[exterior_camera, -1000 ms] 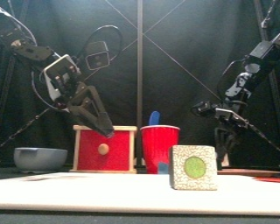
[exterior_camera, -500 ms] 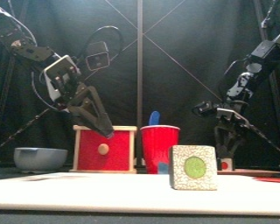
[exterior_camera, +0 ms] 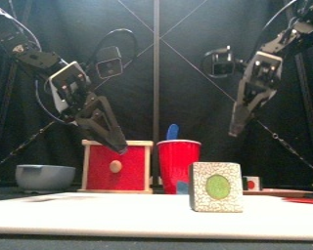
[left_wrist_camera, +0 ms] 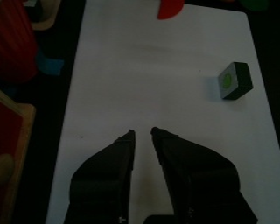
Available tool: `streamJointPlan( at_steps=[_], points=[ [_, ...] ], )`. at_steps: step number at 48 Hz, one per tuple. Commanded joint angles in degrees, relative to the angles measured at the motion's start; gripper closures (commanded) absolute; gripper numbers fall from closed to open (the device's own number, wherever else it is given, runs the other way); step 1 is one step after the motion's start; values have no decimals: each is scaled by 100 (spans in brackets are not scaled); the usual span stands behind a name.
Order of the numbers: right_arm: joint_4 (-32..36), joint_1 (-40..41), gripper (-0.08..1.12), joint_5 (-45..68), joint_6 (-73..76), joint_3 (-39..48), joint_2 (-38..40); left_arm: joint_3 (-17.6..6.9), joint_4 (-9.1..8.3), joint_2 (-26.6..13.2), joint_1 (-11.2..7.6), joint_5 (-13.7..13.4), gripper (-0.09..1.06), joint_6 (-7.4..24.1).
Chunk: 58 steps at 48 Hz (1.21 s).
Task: Place sushi on board then cut the sushi with the knife then place the pieces on the plate
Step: Place the 4 sushi pieces on the plate
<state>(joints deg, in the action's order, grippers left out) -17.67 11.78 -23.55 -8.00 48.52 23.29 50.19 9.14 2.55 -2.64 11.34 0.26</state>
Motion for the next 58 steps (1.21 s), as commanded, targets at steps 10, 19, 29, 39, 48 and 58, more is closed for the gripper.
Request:
streamJointPlan(
  at_steps=[10, 19, 29, 39, 48, 58],
  points=[
    [-325, -1187, 19, 562, 9, -404, -554, -114, 62, 26, 18, 35, 31, -9],
    [-475, -1582, 19, 606, 9, -721, -1125, -114, 79, 26, 18, 35, 31, -9],
    [-712, -2206, 19, 624, 9, -1336, -1731, -114, 141, 26, 18, 9, 31, -9],
    [-958, -2470, 19, 677, 9, -1679, -2259, -97, 132, 26, 26, 9, 31, 0],
    [-923, -2452, 19, 721, 0, -1802, -2619, -88, 123, 26, 26, 9, 31, 18],
    [-923, -2435, 19, 747, -9, -1828, -2795, -79, 123, 26, 18, 9, 31, 18]
  ],
)
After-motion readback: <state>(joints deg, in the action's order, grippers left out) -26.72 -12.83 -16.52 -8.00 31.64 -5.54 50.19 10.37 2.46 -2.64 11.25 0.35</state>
